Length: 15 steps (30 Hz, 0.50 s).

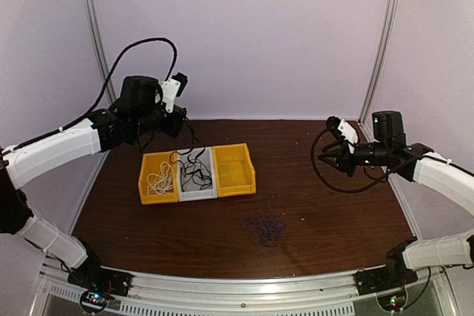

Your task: Untangle the cables

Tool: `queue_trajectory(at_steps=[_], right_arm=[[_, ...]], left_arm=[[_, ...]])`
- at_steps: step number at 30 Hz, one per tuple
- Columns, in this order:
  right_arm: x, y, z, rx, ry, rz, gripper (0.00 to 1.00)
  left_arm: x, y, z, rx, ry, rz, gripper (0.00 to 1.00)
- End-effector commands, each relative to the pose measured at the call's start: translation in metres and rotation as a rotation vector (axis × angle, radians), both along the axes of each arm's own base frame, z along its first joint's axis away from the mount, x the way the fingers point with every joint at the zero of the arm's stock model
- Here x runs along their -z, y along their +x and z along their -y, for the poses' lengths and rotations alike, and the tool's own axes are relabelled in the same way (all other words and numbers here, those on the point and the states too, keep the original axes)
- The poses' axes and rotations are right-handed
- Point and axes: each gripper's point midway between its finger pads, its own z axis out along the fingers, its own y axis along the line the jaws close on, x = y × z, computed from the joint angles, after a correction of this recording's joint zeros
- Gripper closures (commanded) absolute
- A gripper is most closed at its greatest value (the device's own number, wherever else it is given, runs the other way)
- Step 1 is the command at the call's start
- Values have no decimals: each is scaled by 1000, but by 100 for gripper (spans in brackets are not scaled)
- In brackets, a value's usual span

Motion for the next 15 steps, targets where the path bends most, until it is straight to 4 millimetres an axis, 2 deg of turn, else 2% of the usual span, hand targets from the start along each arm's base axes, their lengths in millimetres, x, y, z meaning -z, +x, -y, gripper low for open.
queue_trajectory(at_steps=[1,5,9,15], right_arm=[[3,4,4,17,-11,11,72],[5,4,4,15,-14,9,72],[6,4,4,15,-16,9,72],[6,4,4,15,-16,8,73]], left_arm=[[16,9,29,88,-56,-24,100],[18,7,52,195,-103,-36,100],[6,-6,78,354,-175,-24,100],[-6,-17,93,466,-221,-2,100]])
